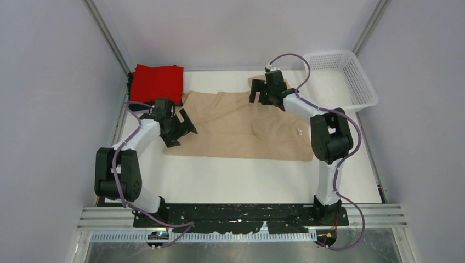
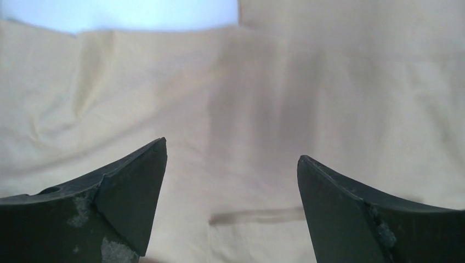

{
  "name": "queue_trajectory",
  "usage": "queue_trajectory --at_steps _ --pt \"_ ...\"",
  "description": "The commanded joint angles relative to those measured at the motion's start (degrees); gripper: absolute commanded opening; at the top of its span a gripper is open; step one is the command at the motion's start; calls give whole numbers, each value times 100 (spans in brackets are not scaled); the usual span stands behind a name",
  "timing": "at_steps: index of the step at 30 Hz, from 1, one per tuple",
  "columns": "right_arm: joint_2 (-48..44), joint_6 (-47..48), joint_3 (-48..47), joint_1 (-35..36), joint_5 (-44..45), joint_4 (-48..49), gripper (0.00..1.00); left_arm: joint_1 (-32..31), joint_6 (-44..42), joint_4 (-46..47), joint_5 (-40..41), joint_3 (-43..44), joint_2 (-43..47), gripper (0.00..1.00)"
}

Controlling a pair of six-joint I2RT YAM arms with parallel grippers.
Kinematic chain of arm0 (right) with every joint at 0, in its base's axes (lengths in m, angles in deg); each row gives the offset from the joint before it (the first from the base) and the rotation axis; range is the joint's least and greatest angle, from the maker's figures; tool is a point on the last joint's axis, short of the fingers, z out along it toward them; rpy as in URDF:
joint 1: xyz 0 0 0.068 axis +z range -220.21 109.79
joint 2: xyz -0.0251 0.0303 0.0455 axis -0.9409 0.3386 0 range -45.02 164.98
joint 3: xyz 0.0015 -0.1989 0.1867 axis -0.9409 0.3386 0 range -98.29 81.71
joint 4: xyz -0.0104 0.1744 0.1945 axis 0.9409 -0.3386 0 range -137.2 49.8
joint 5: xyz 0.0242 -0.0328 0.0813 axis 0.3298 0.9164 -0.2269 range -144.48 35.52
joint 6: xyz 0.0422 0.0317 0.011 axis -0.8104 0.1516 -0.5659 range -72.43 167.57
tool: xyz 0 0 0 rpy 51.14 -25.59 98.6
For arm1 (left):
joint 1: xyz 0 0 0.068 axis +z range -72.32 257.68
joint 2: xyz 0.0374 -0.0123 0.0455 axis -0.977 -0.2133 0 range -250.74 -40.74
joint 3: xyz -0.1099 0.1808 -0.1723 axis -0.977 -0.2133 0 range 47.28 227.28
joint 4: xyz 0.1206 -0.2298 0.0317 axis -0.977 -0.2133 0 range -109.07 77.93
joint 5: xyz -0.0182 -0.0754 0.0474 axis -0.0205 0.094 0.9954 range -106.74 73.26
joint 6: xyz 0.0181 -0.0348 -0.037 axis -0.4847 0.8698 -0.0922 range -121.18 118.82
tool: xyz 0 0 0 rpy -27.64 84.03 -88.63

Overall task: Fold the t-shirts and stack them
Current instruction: Fold the flattened tshirt in 1/3 of the way, then grab the side of the flattened tshirt furthest away from the robot with both arms

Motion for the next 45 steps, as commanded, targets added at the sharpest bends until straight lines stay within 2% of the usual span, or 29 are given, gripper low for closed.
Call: queue_trajectory --at_steps 1,4,8,12,15,25,32,38,45 --pt "-1254 82 1024 67 529 -214 95 -31 -21 258 -130 446 -267 99" --pt "-2067 -84 2298 105 577 -311 96 -99 5 308 -197 728 -649 100" --pt "-2412 -366 3299 285 489 -408 95 -207 51 487 -5 1034 -1205 100" --pt "-2281 -446 3489 595 819 -815 95 -270 -119 210 -373 1298 -1692 99" --pt "-2279 -594 3568 734 1165 -1213 96 -389 -168 56 -186 1075 -1629 100" --pt "-3349 -840 4876 786 1146 -2263 95 -651 -14 295 -136 -724 -590 100" --pt "-4330 -894 5384 830 556 -2909 95 -1164 531 464 -29 -2128 691 100" --pt "-4730 -934 5483 956 433 -3409 96 -1447 832 190 280 -2580 1408 100" --pt "-4853 -959 5555 956 500 -3412 95 -1696 1072 100 242 -3057 1943 100"
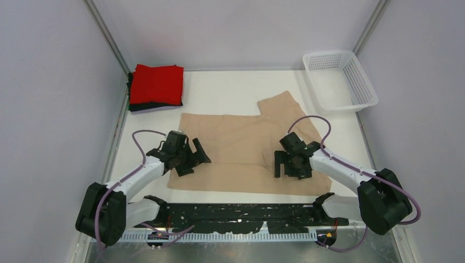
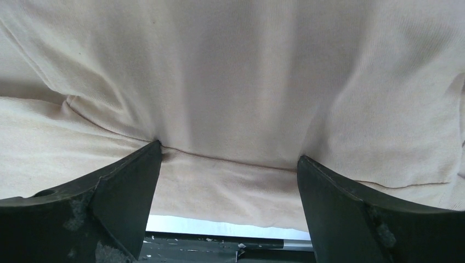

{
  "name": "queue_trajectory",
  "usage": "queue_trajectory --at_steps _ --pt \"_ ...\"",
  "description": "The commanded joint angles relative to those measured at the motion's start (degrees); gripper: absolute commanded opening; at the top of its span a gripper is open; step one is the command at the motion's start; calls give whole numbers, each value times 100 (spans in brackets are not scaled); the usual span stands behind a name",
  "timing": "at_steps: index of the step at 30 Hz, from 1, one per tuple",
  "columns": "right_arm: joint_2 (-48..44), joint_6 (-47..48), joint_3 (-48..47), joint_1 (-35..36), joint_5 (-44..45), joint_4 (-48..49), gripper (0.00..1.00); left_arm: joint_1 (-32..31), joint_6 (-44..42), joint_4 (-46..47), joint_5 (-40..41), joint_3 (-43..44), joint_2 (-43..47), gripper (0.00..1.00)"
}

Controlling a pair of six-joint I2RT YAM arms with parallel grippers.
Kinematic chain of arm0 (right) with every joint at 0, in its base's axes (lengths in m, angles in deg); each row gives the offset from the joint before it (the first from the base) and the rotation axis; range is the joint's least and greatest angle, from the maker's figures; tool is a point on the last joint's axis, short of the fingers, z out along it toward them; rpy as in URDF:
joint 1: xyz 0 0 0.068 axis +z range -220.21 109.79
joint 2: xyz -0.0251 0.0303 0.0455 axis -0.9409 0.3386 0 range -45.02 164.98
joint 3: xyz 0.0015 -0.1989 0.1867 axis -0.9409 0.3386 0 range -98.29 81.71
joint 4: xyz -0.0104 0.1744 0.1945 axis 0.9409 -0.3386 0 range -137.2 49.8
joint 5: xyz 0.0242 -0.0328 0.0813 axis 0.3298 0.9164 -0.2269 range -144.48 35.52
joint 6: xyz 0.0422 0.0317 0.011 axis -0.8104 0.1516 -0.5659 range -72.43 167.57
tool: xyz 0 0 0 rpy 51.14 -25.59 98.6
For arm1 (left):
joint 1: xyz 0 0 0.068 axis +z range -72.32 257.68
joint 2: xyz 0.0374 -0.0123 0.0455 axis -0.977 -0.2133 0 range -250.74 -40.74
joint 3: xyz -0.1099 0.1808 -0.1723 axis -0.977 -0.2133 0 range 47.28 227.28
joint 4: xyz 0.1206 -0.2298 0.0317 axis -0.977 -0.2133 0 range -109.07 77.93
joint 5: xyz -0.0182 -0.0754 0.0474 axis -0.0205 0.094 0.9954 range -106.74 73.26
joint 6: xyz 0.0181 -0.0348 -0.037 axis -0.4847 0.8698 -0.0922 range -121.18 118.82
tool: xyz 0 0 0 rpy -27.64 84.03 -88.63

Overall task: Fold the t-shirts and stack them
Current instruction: Grab the side of the flattened tshirt furthest away from the robot with both arms

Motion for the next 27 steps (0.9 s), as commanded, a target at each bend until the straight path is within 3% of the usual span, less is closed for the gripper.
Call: queue_trajectory --at_steps 1,6,15,20,27 --pt "-117 -12 98 26 29 -436 96 -196 169 -938 328 -563 76 100" --pt "-330 31 31 29 123 -444 96 -258 275 -1176 524 -497 298 99" --pt "-1334 598 -341 27 342 361 95 -254 30 -1478 915 635 401 100" --pt "-1616 744 -249 16 468 1293 95 77 -374 -1517 1656 1677 -241 100" --pt "-1025 915 -292 -35 602 1836 95 1149 -1049 -765 1453 3287 -1968 99"
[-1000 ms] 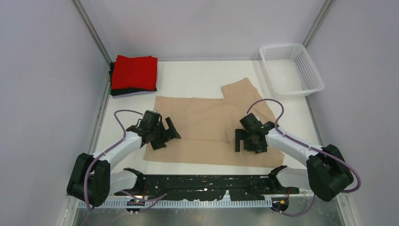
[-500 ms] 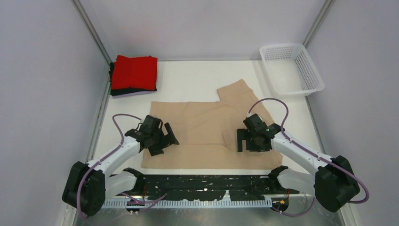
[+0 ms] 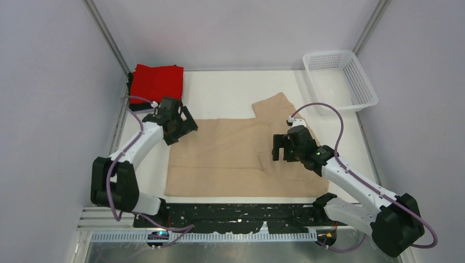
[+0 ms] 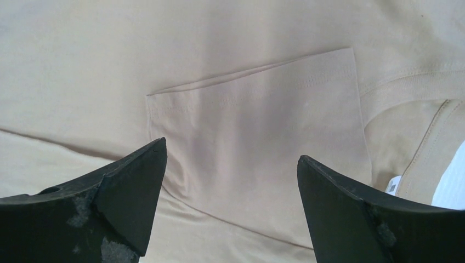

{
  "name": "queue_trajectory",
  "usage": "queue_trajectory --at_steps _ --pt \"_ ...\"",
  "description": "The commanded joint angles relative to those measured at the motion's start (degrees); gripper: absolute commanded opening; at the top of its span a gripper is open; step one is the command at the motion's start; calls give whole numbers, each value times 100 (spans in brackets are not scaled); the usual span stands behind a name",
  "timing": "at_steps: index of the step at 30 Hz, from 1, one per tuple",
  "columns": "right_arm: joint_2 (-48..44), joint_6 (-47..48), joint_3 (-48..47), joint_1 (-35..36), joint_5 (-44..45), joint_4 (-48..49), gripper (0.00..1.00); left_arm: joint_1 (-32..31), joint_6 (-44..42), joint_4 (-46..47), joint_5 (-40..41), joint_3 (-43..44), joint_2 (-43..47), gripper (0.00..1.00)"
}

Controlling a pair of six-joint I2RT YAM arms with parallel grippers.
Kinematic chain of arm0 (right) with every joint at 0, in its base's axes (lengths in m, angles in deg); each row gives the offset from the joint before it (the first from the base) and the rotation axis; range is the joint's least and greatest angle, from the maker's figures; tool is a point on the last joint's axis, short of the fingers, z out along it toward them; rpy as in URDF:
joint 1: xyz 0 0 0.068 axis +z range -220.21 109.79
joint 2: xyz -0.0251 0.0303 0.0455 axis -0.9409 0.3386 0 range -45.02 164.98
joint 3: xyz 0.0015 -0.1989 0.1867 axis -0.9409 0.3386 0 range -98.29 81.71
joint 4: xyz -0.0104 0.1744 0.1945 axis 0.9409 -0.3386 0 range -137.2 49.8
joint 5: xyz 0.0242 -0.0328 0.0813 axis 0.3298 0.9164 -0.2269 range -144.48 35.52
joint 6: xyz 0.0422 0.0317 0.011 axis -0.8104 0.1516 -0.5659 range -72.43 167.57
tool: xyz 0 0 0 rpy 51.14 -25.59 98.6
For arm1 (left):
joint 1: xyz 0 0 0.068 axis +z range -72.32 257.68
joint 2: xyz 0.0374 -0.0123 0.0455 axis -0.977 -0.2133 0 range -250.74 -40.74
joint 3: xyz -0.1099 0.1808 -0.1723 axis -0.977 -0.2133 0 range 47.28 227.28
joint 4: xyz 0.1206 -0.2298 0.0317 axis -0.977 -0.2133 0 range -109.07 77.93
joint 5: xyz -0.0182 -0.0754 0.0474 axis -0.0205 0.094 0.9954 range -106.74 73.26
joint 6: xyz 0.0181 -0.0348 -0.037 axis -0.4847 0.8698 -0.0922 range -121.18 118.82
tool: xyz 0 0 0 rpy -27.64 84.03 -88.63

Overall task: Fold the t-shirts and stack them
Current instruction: Grab the side of the flattened tshirt furthest away from the robot with both arms

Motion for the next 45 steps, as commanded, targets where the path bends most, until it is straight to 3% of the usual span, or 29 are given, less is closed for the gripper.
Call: queue_trajectory --at_steps 1,7,12,23,35,45 --pt "383 233 -247 -49 209 548 95 565 -586 479 -30 1110 -1148 100" --pt "770 347 -408 -183 106 672 95 1097 -604 700 -267 2363 -2796 100" --pt "788 392 -415 -232 160 729 95 1169 -604 420 -339 2983 -3433 99" --pt "941 179 -245 -411 302 714 96 1167 -321 921 -842 2652 -3372 100" --pt "2195 -381 -61 -1475 -704 635 95 1161 -241 224 -764 2951 -3407 99" --pt "2405 -130 -143 -2247 -509 -109 96 1014 -113 92 -804 2962 -3407 99"
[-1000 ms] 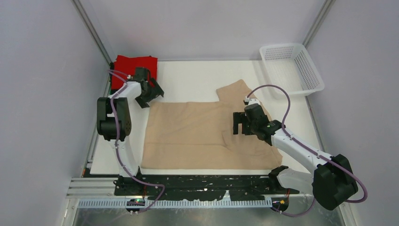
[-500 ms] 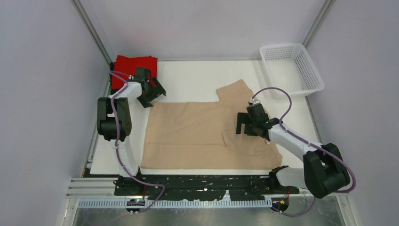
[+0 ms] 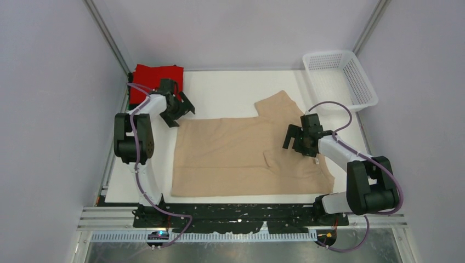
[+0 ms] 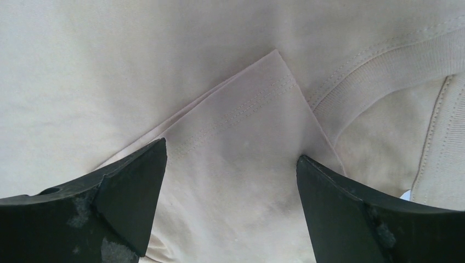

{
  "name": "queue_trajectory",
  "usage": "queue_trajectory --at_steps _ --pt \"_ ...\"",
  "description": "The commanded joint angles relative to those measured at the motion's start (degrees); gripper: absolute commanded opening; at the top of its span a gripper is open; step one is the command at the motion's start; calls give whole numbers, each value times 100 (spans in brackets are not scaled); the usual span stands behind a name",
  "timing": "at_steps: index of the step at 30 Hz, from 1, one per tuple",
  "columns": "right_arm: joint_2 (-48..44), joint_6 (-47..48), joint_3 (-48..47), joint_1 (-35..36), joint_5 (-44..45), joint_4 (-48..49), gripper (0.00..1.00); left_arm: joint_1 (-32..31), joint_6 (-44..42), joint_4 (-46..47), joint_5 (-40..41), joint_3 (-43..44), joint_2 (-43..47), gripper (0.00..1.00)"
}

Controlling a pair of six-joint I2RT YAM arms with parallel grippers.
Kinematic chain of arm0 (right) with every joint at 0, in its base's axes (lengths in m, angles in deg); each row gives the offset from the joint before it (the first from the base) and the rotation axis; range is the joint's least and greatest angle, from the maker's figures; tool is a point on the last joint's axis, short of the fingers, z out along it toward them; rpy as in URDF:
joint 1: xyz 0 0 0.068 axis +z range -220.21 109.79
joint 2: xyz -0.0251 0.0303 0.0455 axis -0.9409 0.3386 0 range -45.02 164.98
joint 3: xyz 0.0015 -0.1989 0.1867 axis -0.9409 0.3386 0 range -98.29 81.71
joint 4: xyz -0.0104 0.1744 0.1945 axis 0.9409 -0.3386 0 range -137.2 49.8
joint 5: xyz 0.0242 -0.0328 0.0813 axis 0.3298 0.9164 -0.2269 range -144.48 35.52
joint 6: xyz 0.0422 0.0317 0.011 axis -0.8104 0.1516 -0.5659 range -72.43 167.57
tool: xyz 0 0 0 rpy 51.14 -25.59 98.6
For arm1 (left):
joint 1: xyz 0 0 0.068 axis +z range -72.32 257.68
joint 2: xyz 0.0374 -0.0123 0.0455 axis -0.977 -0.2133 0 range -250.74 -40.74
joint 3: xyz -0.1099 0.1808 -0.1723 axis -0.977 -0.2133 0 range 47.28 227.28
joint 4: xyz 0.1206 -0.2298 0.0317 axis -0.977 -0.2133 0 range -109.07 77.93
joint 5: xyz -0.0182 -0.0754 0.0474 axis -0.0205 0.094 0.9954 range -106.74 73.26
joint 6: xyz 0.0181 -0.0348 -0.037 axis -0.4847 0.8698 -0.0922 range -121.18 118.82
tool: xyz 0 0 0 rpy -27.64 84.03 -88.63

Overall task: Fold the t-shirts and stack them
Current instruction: Grab the side of the flattened tshirt furthest away from the robot with both arms

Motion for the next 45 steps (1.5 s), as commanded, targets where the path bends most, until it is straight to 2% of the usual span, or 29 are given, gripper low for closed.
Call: queue_trajectory --at_steps 1,6,10,16,23,28,33,36,38,39,45 --pt "138 191 193 -234 317 -762 96 -96 126 -97 -51 197 108 100" --pt "-90 339 128 -393 756 -931 95 -184 217 -172 -82 386 -130 98" --pt "-154 390 83 -410 685 -875 95 -265 193 -513 28 710 -412 94" --pt "-187 394 78 -424 817 -916 95 -370 176 -535 -58 832 -636 90" --pt "-255 409 83 -439 781 -870 95 -491 72 -613 -228 873 -707 59" --pt "-350 433 126 -442 706 -796 95 -641 -87 -1099 4 1236 -843 49" --pt "-429 434 153 -436 749 -787 96 -753 -106 -1591 256 1657 -1023 23" --pt "-484 448 147 -441 805 -793 95 -791 -109 -1873 682 1823 -1003 14" --pt "-544 464 150 -442 835 -779 95 -792 -159 -1948 797 1881 -930 3" --pt "-606 476 154 -444 829 -764 95 -796 -189 -1939 805 1880 -893 0" --pt "-1098 531 -86 -429 591 -436 95 -809 -507 -1626 475 1708 -611 0"
